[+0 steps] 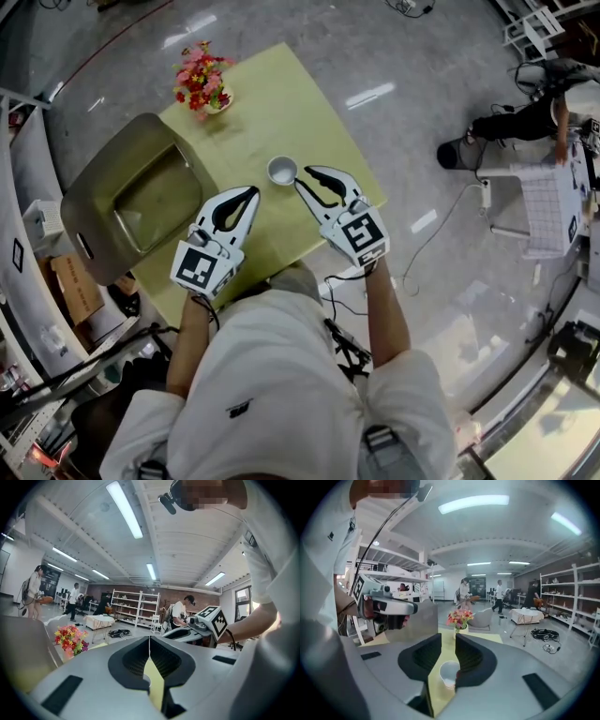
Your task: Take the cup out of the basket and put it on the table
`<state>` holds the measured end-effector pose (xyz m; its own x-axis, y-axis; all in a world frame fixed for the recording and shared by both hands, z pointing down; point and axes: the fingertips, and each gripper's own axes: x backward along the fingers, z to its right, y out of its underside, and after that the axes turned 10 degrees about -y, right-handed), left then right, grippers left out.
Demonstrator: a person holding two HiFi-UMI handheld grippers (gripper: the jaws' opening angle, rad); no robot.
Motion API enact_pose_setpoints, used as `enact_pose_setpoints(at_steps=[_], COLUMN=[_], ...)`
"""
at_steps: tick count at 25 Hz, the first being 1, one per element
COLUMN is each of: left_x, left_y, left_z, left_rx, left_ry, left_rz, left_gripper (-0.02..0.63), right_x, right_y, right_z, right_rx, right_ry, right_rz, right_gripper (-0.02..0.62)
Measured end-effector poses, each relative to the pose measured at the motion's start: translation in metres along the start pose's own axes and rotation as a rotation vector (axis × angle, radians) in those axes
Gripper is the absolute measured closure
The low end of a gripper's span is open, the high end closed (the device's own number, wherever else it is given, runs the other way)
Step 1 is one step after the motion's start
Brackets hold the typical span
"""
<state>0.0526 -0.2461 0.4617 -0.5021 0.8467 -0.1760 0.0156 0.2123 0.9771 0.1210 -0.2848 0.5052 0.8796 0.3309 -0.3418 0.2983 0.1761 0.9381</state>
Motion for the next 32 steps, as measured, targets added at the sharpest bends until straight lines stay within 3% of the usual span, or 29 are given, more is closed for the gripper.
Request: enact_pose_setpoints(at_steps=[3,8,32], left_x=[0.002,0.004,0.009], left_y=[-0.002,-0.005,-0.013], left_z=[0.005,0.009,0.017], left_rx=[-0.006,-0.011,-0.003], left_ry=[0.014,0.030,0.066], left_rz=[0.003,0.004,0.021], left_gripper=[0.592,0.592,0.592], right_x=[0.014,0.023,0.028], right_y=[-0.014,-0.017,-0.015], right_z=[-0.010,-0.023,-0.037], right_rx=[-0.039,-0.069,-0.070], right_ry=[0.023,0.045,0.072], right_rz=[0.085,0.130,0.140], right_gripper=[0.542,0.584,0.586])
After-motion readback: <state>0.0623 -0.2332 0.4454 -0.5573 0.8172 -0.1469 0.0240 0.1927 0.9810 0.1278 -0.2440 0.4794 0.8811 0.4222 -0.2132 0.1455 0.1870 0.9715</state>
